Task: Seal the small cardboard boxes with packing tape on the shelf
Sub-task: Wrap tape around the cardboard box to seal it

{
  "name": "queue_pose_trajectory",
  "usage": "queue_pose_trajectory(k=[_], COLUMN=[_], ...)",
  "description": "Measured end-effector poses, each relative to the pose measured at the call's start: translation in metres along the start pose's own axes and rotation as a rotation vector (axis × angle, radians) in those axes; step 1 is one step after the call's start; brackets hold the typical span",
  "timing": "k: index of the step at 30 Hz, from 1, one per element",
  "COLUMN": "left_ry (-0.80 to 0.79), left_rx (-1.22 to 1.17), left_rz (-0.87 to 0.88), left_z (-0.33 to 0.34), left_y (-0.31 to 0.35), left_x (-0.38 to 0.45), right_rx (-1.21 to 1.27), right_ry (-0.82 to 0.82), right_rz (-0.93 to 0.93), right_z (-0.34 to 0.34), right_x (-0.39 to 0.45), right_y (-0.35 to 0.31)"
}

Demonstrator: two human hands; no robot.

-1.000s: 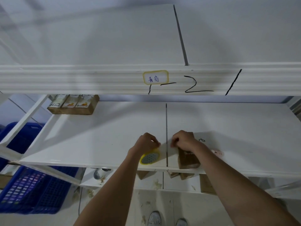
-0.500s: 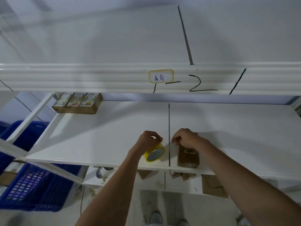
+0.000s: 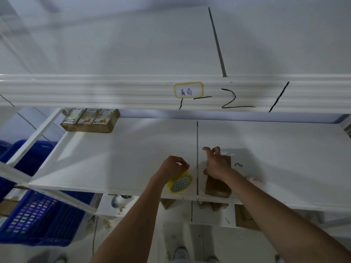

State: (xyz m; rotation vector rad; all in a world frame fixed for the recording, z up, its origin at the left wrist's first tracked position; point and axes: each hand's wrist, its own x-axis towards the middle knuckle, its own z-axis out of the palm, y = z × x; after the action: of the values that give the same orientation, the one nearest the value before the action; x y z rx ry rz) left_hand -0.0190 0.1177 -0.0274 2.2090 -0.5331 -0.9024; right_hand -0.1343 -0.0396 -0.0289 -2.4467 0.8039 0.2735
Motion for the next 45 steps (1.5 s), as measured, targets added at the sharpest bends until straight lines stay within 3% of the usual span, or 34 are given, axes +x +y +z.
queue_pose_trajectory(k=[4,9,12,13,15,17,22,26,32,36,45], left_ry=[0.008,0.03,0.059,0.071,0.095,0.112,0.114,0.109,-0.224,-0.176,-0.098], left_rx=[-0.065,-0.275,-0.369,-0.392,-0.412,-0.406,-0.329,-0.298,-0.435,-0.538,-0.441], left_rz=[0.021,0.033,0.043,0.051,0.078,0.098,0.104,0.11,0.069,-0.07,-0.181], left_z=[-0.003,-0.006,-0.006,-0.006,-0.005,-0.004,-0.004,-0.004,-0.002,0.012,0.02], left_y=[0.001,-0.005,-0.01,-0.012,-0.016,-0.02,-0.025,-0.026,-0.06,-0.077,-0.11], left_x=[-0.003,-0.01,-0.015,-0.017,-0.022,-0.027,-0.042,-0.062,-0.098,-0.114,-0.123], right_rx=[0.009,-0.039,0.149,0.254,0.408,0.392,0.582,0.548,0.327,0.242,0.192], right_ry=[0.203,0.325,0.484,0.427,0.155,0.026,0.115,0.126,0.08,0.031,-0.001], right_rz=[0.038,0.043,0.02,0.016,-0.002,-0.039,0.052,0.06,-0.062,-0.116,-0.11], right_z=[0.03,0.037,0.023,0.017,0.01,0.012,0.023,0.026,0.022,0.027,0.069], right_x=[-0.005,-0.013,-0.022,-0.026,-0.035,-0.042,-0.049,-0.056,-0.067,-0.08,-0.087], right_y=[-0.003,-0.007,-0.026,-0.036,-0.051,-0.059,-0.063,-0.063,-0.059,-0.064,-0.083])
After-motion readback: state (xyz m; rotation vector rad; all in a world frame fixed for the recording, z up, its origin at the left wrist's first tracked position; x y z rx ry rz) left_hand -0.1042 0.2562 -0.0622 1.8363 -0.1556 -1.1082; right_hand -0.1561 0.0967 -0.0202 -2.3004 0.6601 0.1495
